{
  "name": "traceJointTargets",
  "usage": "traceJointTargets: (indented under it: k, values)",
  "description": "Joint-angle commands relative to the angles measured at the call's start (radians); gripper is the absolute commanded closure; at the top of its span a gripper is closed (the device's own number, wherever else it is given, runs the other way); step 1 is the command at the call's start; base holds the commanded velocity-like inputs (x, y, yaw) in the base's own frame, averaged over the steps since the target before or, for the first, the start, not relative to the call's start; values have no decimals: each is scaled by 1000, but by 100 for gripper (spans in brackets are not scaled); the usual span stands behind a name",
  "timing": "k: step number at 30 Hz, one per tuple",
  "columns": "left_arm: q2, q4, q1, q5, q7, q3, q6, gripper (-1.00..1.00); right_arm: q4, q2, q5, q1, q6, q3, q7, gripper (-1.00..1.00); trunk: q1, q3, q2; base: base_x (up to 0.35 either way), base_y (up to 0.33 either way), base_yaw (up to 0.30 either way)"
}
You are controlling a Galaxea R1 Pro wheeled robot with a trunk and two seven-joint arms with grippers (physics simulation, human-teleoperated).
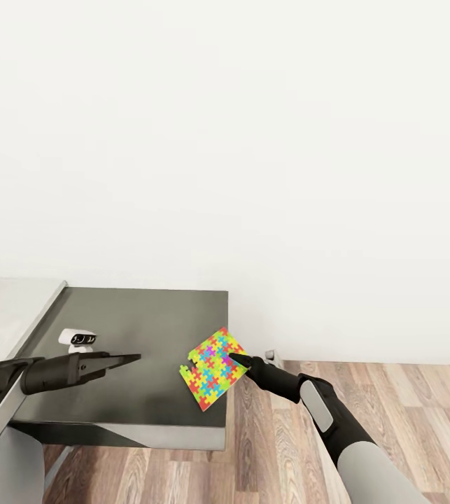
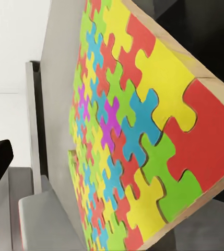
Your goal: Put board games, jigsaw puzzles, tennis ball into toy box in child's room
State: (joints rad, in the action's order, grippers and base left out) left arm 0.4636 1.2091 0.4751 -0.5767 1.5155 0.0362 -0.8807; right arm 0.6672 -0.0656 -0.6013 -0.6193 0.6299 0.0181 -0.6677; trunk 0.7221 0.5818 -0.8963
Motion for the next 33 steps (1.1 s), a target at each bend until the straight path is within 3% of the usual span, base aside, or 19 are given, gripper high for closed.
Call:
traceJointTargets:
  k: [1,8,18,19,33]
  values:
    - [1,0,1,-5,2,3,-11,-100,1,0,-5,0,7,2,0,-100,0,1,-1,0,71,0]
    - [1,0,0,-5,2,4,-11,-100,0,1,-5,0,7,2,0,-100,0,1,-1,0,23,0]
    - [1,0,0,-5,3,2,-11,-100,0,1,-5,0,7,2,0,-100,35,29,-64,0,2,0]
    - [1,0,0,-5,3,2,-11,-100,1,1,-5,0,7,2,0,100,35,29,-64,0,0,0]
    - [2,-1,-2,-6,2,2,-12,-100,0,0,-5,0,6,2,0,100,35,29,-64,0,0,0]
